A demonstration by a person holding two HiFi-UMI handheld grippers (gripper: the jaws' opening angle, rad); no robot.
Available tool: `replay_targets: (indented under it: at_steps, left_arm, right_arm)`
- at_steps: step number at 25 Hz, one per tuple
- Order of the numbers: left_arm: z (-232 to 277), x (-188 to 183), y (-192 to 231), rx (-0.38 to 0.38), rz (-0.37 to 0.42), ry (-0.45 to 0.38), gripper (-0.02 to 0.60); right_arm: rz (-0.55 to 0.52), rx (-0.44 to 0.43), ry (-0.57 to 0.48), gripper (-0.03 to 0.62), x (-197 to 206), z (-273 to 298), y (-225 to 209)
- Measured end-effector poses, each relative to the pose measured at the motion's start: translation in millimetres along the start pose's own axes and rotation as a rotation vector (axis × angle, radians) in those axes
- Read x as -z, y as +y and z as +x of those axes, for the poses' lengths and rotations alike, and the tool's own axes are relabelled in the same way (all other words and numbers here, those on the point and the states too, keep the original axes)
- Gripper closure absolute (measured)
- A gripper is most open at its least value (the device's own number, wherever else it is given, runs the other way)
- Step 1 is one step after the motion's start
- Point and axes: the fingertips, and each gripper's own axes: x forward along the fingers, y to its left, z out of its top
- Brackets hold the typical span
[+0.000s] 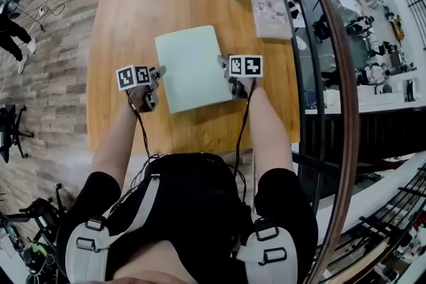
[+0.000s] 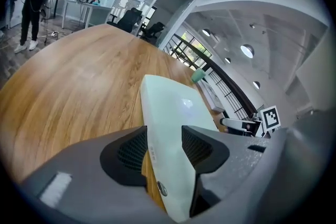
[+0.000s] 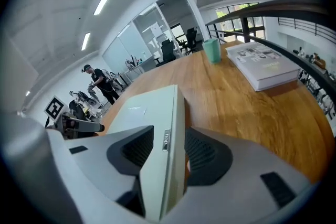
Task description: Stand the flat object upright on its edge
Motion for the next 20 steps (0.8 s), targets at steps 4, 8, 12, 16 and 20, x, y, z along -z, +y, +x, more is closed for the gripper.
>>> replay_targets:
  at_steps: [4, 8, 12, 16, 20]
  left_arm:
    - [12, 7, 8, -0.013, -0.01, 0.04, 0.379]
    - [18, 18, 10, 0.007, -0.034, 0.066, 0.373]
    - [23, 25, 10, 0.063, -0.085, 0.08, 0.373]
    - [28, 27, 11, 0.155, -0.143, 0.06, 0.394]
    - [27, 27, 12, 0.162, -0.118, 0.066, 0.404]
  right_arm:
    - [0.048, -0.048, 0.069, 0.421, 4, 15, -5]
    - [0.048, -0.066, 0.132, 0.411, 16, 23, -3]
    - [0.062, -0.108, 0.169, 0.42, 22, 27, -2]
    - [0.125, -0.143, 0.188, 0.454, 21, 30, -3]
    - [0.159, -0.152, 0.173, 0.465, 22, 30, -2]
